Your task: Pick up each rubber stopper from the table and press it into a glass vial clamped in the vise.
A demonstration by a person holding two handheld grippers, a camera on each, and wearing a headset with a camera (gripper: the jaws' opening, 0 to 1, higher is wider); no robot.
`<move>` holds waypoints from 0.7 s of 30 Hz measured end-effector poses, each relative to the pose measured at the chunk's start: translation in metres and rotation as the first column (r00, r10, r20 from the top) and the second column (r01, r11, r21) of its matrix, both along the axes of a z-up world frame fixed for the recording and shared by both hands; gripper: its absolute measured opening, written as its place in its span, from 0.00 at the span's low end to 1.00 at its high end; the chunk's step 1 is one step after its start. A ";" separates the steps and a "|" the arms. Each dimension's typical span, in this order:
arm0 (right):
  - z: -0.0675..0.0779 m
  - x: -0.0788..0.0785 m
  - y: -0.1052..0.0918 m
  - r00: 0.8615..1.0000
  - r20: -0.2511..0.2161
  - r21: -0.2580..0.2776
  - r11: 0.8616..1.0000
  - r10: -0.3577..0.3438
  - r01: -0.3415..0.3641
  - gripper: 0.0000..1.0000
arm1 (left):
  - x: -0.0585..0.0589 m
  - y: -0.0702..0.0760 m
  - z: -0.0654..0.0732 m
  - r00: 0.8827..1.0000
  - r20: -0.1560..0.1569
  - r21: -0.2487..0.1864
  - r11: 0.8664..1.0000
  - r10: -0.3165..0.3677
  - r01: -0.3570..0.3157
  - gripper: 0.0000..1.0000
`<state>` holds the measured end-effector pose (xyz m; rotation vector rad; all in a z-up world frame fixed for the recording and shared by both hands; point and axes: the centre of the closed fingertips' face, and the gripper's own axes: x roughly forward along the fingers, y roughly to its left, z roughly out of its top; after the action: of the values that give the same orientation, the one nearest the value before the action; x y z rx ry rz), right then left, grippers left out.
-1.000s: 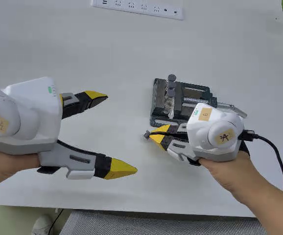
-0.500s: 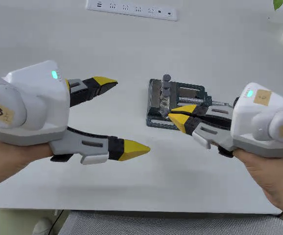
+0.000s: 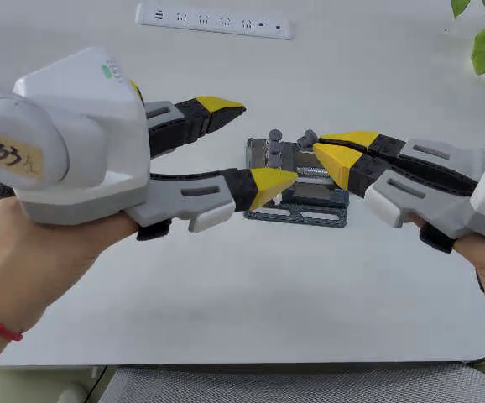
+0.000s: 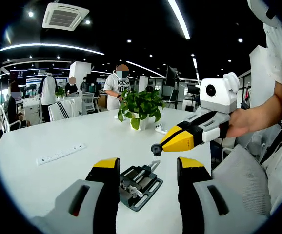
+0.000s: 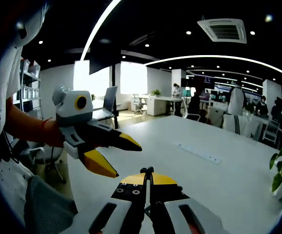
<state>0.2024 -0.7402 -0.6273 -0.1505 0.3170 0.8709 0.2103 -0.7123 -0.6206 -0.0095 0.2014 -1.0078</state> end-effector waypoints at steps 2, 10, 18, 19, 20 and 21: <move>0.006 -0.001 0.002 1.000 0.001 0.021 1.000 -0.010 0.010 0.00 | 0.001 -0.001 0.002 1.000 0.000 -0.013 1.000 0.007 -0.007 0.38; 0.016 0.001 0.001 0.999 0.016 0.064 0.997 -0.041 0.040 0.00 | -0.001 -0.008 0.018 1.000 -0.012 -0.074 0.997 0.004 -0.005 0.23; 0.027 -0.002 0.002 0.999 0.024 0.090 0.995 -0.045 0.042 0.00 | -0.003 -0.011 0.027 0.999 -0.040 -0.131 0.991 -0.008 0.003 0.14; 0.028 -0.002 0.003 0.999 0.026 0.089 0.995 -0.045 0.043 0.00 | -0.003 -0.011 0.028 0.999 -0.039 -0.133 0.991 -0.009 0.004 0.14; 0.029 -0.002 0.003 0.999 0.026 0.090 0.995 -0.045 0.042 0.00 | -0.003 -0.012 0.029 0.999 -0.038 -0.135 0.991 -0.011 0.006 0.13; 0.030 -0.003 0.004 0.999 0.025 0.092 0.995 -0.043 0.041 0.00 | -0.004 -0.012 0.030 0.999 -0.041 -0.138 0.990 -0.014 0.008 0.12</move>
<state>0.1994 -0.7361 -0.5977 -0.0701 0.2535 0.8397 0.2066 -0.7245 -0.5910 -0.1552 0.1699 -1.0317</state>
